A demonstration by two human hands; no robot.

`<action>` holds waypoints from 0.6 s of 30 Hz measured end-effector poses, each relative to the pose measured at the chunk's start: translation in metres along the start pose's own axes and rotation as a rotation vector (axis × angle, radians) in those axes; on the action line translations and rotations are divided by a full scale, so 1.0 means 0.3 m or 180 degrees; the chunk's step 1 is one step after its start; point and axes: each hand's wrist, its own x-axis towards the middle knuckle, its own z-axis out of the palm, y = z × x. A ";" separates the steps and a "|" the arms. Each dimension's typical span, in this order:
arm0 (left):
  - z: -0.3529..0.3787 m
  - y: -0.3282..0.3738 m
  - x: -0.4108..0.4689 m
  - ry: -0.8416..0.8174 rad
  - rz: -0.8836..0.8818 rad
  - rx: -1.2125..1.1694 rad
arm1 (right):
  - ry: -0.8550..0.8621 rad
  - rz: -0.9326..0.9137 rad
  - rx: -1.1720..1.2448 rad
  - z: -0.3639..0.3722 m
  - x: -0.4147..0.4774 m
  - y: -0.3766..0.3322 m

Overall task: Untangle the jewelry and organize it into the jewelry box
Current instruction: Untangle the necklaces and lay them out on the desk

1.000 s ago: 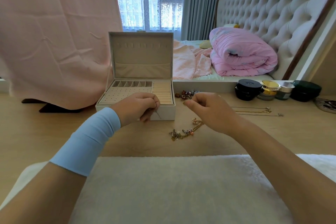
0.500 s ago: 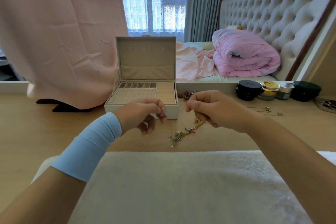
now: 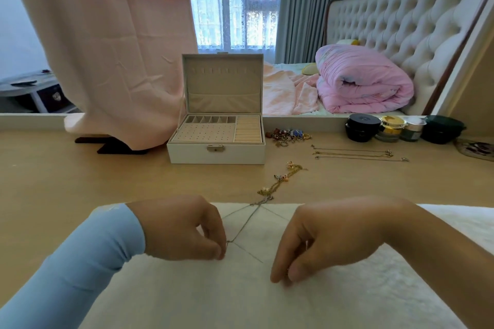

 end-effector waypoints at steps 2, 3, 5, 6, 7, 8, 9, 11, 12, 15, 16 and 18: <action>0.000 0.020 -0.014 -0.0055 -0.0073 0.0116 | 0.0009 0.0043 -0.0097 -0.009 -0.021 -0.014; -0.002 0.028 -0.018 -0.0066 -0.0102 0.0166 | 0.0064 0.0083 -0.0185 -0.016 -0.028 -0.017; -0.013 0.044 -0.017 -0.0034 -0.0092 0.0240 | 0.0271 0.0168 -0.0418 -0.031 -0.037 -0.014; -0.023 0.051 -0.013 0.0009 -0.0068 0.0233 | 0.0373 0.0202 -0.0475 -0.040 -0.037 -0.009; -0.035 0.060 -0.005 0.0062 -0.0047 0.0209 | 0.0462 0.0196 -0.0445 -0.051 -0.035 -0.003; -0.049 0.067 0.010 0.0139 -0.0023 0.0204 | 0.0567 0.0149 -0.0324 -0.064 -0.027 0.008; -0.064 0.072 0.032 0.0237 0.0018 0.0213 | 0.0727 0.0094 -0.0160 -0.080 -0.011 0.026; -0.089 0.079 0.102 0.0445 0.0080 0.0160 | 0.1315 0.0115 0.0016 -0.119 0.045 0.085; -0.097 0.080 0.146 0.0567 0.0083 0.0123 | 0.1705 0.0192 -0.0061 -0.141 0.082 0.126; -0.103 0.081 0.284 0.1033 -0.0034 0.0270 | 0.2442 0.0451 -0.0644 -0.183 0.199 0.237; -0.101 0.079 0.326 0.1115 -0.0072 0.0336 | 0.2457 0.0496 -0.0778 -0.189 0.231 0.264; -0.096 0.071 0.397 0.1124 -0.0125 0.0450 | 0.2373 0.0547 -0.0945 -0.200 0.280 0.301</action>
